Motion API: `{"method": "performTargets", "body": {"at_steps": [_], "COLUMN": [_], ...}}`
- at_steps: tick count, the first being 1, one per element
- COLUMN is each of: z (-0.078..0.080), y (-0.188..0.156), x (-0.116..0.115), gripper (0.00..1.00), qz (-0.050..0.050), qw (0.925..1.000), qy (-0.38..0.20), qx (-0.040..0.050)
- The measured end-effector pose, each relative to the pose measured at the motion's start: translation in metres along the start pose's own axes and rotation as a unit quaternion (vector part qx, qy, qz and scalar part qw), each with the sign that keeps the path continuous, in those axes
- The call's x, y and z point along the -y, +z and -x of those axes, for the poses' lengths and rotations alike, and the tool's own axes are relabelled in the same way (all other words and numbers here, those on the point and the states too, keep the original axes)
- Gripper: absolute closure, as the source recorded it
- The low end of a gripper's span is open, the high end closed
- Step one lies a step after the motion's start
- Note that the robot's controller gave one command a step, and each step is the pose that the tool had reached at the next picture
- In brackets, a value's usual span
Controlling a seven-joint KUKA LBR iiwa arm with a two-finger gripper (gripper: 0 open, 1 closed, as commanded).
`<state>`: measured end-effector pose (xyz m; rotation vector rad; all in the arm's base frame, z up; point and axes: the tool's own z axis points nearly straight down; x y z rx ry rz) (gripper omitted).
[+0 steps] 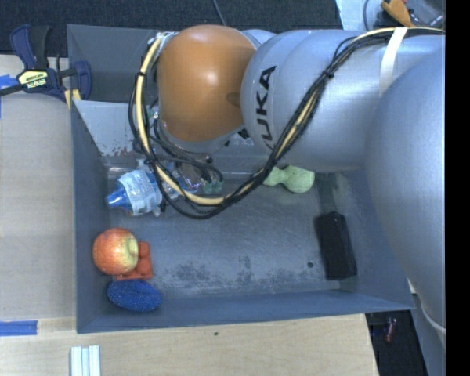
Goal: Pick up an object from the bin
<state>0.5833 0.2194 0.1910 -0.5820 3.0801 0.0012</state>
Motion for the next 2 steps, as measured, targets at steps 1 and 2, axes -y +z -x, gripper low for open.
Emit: {"method": "performTargets", "body": {"at_steps": [1, 2], "z": [0.003, -0.043], "y": [-0.043, -0.044], "x": [0.01, 0.017], "gripper": [1.0, 1.0], "qz": [0.0, 0.0], "qw": [1.0, 0.9999], "qy": [0.007, 0.016], "qx": [0.0008, -0.0032]}}
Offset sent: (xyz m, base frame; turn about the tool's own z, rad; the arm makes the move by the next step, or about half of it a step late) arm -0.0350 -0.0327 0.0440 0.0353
